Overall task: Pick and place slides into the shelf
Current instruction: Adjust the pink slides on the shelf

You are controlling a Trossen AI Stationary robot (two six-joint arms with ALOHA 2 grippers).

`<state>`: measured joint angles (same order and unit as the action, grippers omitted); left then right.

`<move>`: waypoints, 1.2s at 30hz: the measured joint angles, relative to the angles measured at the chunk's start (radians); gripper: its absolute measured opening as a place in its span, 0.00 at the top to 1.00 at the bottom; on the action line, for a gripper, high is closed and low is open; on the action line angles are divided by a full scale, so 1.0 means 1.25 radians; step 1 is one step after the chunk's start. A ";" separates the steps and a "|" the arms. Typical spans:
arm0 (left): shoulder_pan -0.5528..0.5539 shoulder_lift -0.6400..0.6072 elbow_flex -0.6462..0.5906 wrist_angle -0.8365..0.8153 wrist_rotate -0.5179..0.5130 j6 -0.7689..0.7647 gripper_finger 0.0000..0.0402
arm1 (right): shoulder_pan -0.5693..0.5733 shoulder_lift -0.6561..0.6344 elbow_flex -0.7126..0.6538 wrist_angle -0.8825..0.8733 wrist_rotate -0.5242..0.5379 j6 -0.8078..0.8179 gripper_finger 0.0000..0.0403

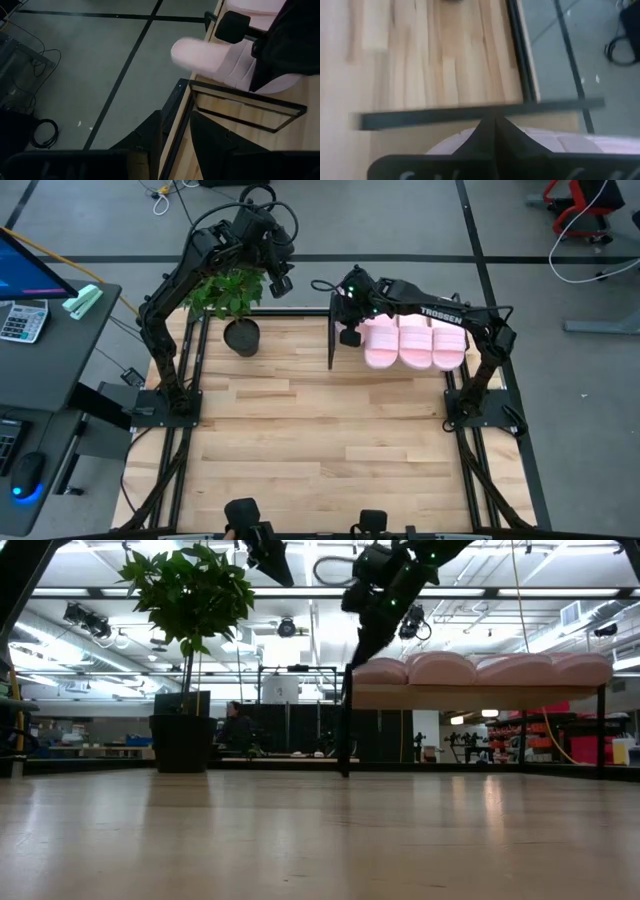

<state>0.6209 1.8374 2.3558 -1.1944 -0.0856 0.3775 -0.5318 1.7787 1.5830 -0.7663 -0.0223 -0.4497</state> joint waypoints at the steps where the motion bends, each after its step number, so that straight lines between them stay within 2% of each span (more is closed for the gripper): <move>1: 0.000 0.000 0.000 0.000 0.000 0.000 0.73 | -0.001 0.001 -0.001 -0.010 0.007 -0.001 0.99; 5: 0.000 0.000 0.000 0.000 0.000 0.000 0.73 | -0.003 0.005 -0.004 -0.052 0.033 -0.019 1.00; 10: 0.000 0.000 0.000 0.001 0.000 0.000 0.73 | -0.002 0.003 -0.003 -0.043 0.024 -0.019 0.99; 18: 0.000 0.000 0.000 0.000 0.000 0.000 0.73 | -0.002 0.003 0.009 -0.007 -0.007 -0.019 0.89; 26: 0.000 0.000 0.000 0.000 0.000 0.001 0.73 | 0.007 0.003 0.097 -0.023 0.005 -0.021 0.79; 28: 0.000 0.000 0.000 0.000 0.000 0.001 0.73 | 0.019 0.003 0.121 -0.069 0.030 -0.018 0.76; 32: 0.003 0.000 0.000 0.001 0.001 0.001 0.73 | 0.064 0.001 0.127 -0.144 0.166 0.002 0.70; 36: 0.013 0.000 0.000 0.003 0.000 0.009 0.73 | 0.104 0.001 0.126 -0.165 0.231 0.025 0.67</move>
<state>0.6368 1.8374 2.3559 -1.1909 -0.0855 0.3888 -0.4019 1.7805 1.7409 -0.9719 0.2661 -0.4181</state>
